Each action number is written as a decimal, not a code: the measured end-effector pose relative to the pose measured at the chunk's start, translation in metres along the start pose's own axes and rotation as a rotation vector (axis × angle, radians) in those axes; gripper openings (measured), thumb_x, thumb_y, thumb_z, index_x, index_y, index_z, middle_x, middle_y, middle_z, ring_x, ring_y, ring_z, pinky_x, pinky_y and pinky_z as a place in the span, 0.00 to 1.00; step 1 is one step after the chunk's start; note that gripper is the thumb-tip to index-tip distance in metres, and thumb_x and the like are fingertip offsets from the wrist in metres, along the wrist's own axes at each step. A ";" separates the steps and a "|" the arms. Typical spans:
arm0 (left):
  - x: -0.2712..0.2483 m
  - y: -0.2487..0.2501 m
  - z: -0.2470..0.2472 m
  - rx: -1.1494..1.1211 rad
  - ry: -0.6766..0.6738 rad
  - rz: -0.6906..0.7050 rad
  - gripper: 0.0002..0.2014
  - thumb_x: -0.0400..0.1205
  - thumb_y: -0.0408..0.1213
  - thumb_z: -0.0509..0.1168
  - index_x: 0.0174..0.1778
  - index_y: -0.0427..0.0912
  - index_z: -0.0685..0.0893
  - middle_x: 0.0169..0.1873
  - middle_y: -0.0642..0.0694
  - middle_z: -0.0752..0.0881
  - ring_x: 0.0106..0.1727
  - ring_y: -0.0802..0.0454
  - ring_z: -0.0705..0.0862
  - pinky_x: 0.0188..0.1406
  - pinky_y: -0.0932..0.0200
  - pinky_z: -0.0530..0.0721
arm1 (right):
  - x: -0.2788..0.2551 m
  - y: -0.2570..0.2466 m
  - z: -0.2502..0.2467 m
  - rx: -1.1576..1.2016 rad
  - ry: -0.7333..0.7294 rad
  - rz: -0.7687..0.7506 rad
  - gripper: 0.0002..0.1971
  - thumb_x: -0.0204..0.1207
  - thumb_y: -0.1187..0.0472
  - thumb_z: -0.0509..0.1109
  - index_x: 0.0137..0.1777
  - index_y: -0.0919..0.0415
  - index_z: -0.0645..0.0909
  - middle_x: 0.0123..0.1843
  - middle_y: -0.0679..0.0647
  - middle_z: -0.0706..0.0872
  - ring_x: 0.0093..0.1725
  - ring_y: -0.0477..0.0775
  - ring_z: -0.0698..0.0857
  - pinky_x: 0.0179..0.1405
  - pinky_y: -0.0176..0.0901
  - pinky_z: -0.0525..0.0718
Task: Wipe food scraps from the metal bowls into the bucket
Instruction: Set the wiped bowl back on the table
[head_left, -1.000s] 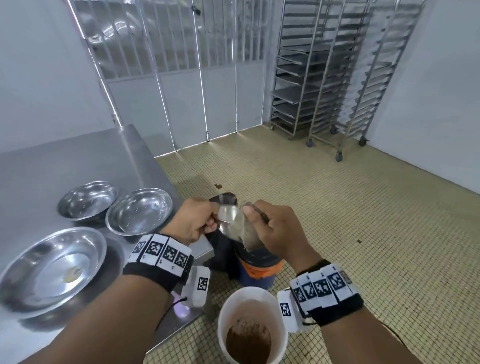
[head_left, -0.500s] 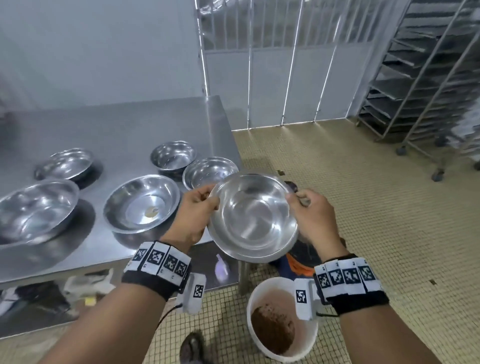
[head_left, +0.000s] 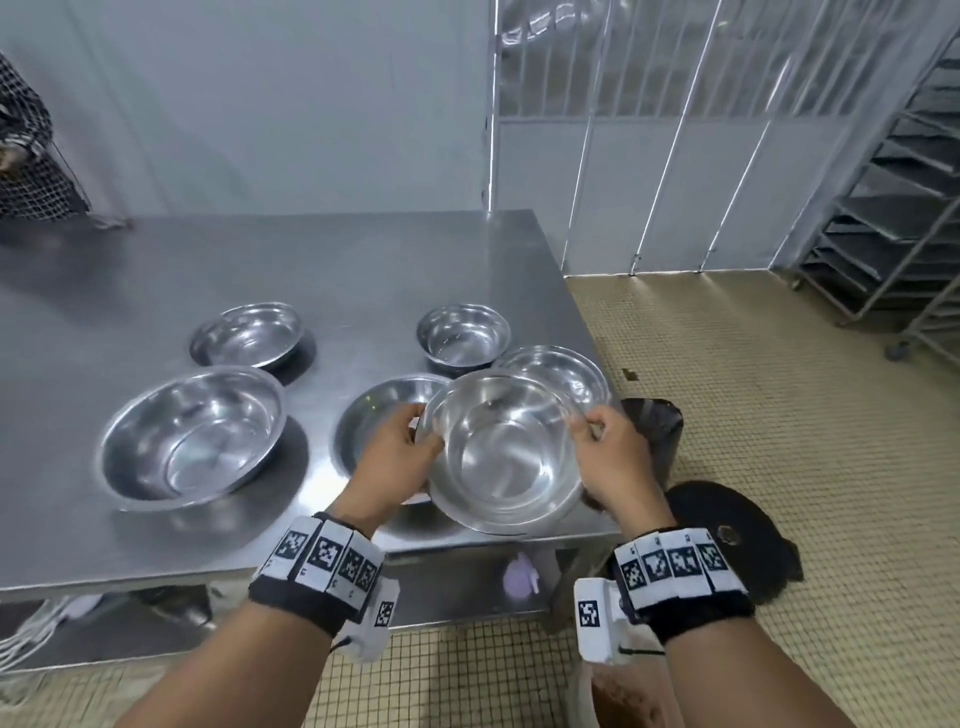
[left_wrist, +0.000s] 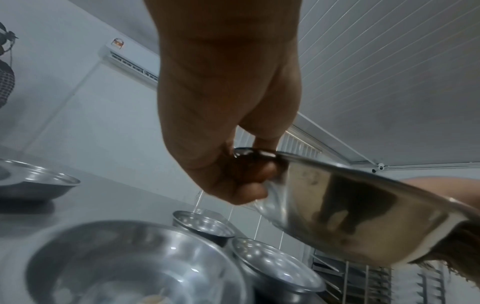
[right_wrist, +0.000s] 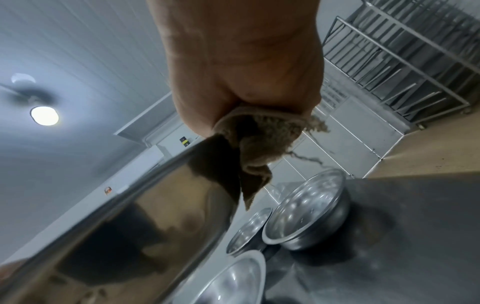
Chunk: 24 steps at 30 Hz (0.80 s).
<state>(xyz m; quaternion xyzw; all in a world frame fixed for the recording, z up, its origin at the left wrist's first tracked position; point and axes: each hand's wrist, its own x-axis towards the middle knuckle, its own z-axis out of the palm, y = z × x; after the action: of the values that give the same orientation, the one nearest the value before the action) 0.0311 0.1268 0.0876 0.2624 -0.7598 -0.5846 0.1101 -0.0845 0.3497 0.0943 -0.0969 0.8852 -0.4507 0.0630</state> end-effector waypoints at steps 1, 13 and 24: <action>0.009 -0.006 -0.014 0.016 -0.017 -0.004 0.14 0.84 0.34 0.66 0.65 0.51 0.83 0.43 0.39 0.92 0.40 0.39 0.93 0.35 0.46 0.92 | 0.004 -0.007 0.015 0.002 -0.001 0.000 0.10 0.87 0.45 0.66 0.50 0.51 0.80 0.42 0.48 0.87 0.41 0.51 0.87 0.40 0.49 0.86; 0.092 -0.047 -0.133 0.072 0.035 -0.039 0.12 0.84 0.37 0.64 0.59 0.60 0.82 0.37 0.38 0.93 0.37 0.37 0.94 0.39 0.34 0.93 | 0.048 -0.083 0.128 0.051 -0.074 -0.001 0.09 0.86 0.47 0.66 0.55 0.51 0.82 0.48 0.48 0.88 0.42 0.49 0.87 0.36 0.43 0.82; 0.164 -0.059 -0.174 0.138 0.260 -0.034 0.11 0.87 0.38 0.64 0.66 0.49 0.83 0.49 0.49 0.90 0.43 0.49 0.90 0.31 0.54 0.87 | 0.128 -0.125 0.199 -0.044 -0.263 -0.108 0.07 0.89 0.51 0.62 0.60 0.47 0.81 0.48 0.45 0.87 0.45 0.48 0.86 0.49 0.53 0.88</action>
<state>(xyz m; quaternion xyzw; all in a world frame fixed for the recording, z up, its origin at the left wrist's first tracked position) -0.0076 -0.1146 0.0596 0.3559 -0.7728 -0.4939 0.1795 -0.1553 0.0919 0.0759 -0.2042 0.8725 -0.4171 0.1520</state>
